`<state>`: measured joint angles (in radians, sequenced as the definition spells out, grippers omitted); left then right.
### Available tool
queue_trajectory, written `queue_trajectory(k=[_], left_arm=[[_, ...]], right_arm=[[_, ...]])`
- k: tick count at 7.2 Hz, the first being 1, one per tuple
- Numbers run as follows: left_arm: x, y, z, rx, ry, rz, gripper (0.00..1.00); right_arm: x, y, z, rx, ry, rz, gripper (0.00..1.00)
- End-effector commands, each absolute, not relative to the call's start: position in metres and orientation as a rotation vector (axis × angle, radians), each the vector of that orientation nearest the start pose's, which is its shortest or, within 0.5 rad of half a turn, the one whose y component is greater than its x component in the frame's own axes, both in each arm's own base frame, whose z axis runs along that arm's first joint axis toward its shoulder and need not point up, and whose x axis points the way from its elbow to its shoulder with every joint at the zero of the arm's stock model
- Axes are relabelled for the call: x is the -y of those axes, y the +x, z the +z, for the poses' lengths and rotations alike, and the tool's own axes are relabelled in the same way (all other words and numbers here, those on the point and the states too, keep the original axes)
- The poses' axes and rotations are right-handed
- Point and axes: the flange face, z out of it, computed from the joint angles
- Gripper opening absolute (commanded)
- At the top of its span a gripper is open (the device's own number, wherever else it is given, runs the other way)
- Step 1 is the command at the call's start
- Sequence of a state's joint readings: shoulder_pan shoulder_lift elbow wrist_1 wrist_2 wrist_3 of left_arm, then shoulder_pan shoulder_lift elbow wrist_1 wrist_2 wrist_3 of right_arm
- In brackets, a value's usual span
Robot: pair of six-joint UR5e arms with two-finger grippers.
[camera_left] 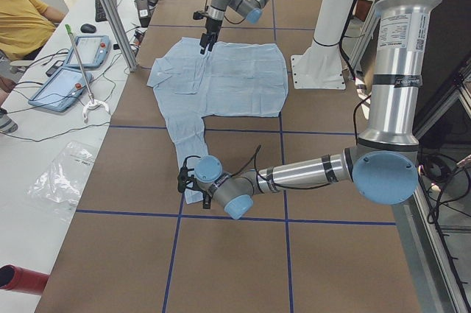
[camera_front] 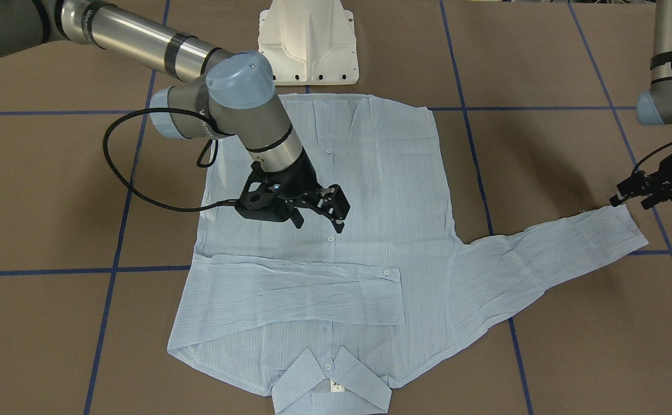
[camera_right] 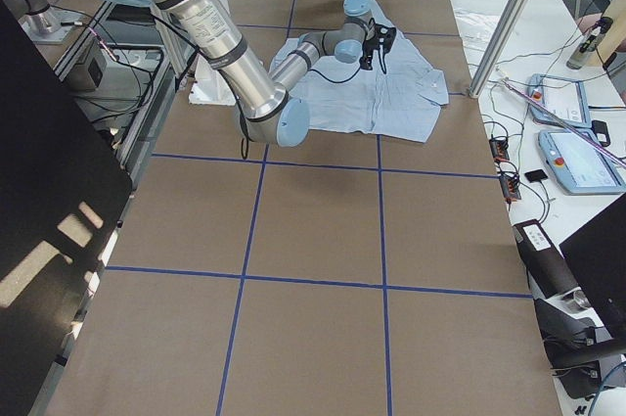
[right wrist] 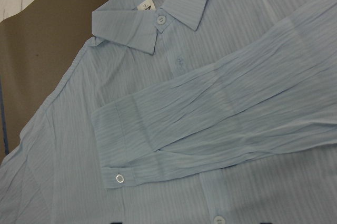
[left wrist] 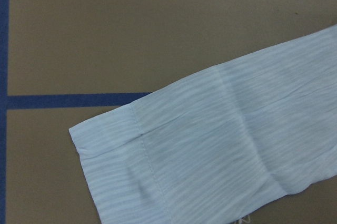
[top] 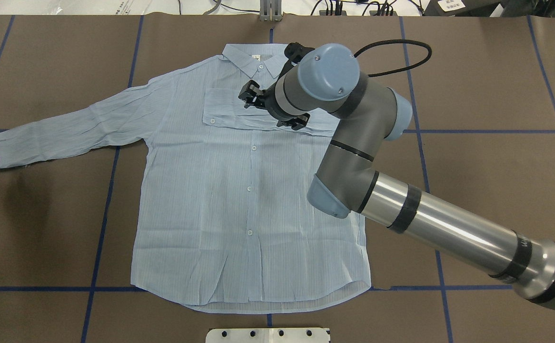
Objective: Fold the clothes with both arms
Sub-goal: 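Lay the sleeve flat across the chest and open the right gripper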
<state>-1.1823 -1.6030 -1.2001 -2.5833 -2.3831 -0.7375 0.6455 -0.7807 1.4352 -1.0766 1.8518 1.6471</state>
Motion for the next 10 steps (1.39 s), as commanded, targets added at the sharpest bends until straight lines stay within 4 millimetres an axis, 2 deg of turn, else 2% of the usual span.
queue_trajectory(k=[1,2,3,6,10], left_arm=[[0.487,0.134,0.715,-0.991,0.109,-0.052,0.82],[0.487,0.134,0.716,-0.990,0.108,-0.053,0.79],[0.487,0.135,0.716,-0.990,0.106,-0.053,0.76],[0.486,0.135,0.717,-0.989,0.105,-0.054,0.65],[0.487,0.136,0.716,-0.990,0.105,-0.052,0.64]], right_arm=[[0.536,-0.465,0.208,1.175,0.040,0.463,0.90],[0.539,-0.438,0.220,1.177,0.039,0.438,0.90],[0.535,-0.429,0.230,1.172,0.048,0.425,0.90],[0.535,-0.426,0.234,1.169,0.048,0.429,0.90],[0.535,-0.426,0.235,1.167,0.048,0.429,0.90]])
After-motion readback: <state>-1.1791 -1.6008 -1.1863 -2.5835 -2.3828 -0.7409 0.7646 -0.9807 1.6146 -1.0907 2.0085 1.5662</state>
